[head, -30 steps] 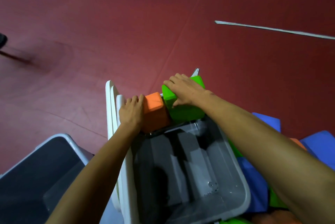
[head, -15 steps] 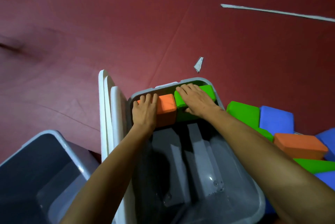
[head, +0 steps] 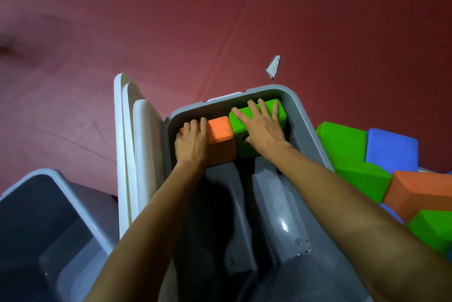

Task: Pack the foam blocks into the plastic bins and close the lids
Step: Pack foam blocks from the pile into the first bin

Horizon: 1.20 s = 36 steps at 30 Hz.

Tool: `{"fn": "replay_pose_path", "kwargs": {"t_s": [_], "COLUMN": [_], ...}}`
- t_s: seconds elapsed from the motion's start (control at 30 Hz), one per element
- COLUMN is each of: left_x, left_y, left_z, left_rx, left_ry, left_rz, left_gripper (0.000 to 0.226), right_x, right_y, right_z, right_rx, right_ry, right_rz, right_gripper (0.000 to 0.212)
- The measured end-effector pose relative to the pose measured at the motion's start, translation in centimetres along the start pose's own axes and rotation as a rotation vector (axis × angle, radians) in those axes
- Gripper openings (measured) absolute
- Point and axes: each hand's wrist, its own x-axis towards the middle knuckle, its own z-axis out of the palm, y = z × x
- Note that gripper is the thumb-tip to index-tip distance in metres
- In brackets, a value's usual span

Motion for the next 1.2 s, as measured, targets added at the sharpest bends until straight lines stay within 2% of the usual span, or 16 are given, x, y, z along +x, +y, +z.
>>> {"fn": "replay_pose_path", "kwargs": {"t_s": [0.1,0.23,0.37,0.47,0.6,0.77,0.93,1.07,1.2], "left_x": [-0.2,0.5,-0.3,-1.8,-2.2,-2.2,-4.6,-6.8,-10.7], "left_y": [-0.5,-0.8,-0.4,0.3,1.0,1.2,3.8,8.0,11.6], "left_z": [1.0,1.4,2.2,2.8,3.1,1.2,-2.8,-7.7,-13.1], "left_rx": [-0.062,-0.212,-0.265,-0.293,-0.255,-0.190,-0.285,-0.329,-0.274], "left_ry": [0.042,0.063,0.074,0.052,-0.010,-0.216,-0.164,-0.203,-0.212], "left_rz": [-0.022,-0.016,0.009,-0.085,-0.138,-0.127,-0.101,0.111,0.269], "left_gripper": [0.055,0.040,0.047,0.070,0.104,0.121,0.108,0.093,0.086], "right_x": [-0.8,-0.2,-2.5,-2.7,-1.0,-1.6,-5.1,-9.7,-15.4], "right_y": [-0.5,0.2,0.4,0.6,0.6,-0.1,-0.7,-0.2,0.3], "right_z": [1.6,1.2,2.7,2.3,0.8,-0.4,-4.1,-8.1,-12.6], "right_rx": [-0.066,-0.077,-0.087,-0.075,-0.032,-0.055,-0.027,0.010,0.060], "right_ry": [0.089,0.079,0.066,-0.009,-0.114,-0.206,-0.142,-0.222,-0.225], "right_rz": [0.016,-0.028,-0.019,-0.024,-0.009,0.044,0.085,0.130,0.184], "right_gripper": [0.115,0.124,0.135,0.139,0.130,0.130,0.119,0.099,0.074]}}
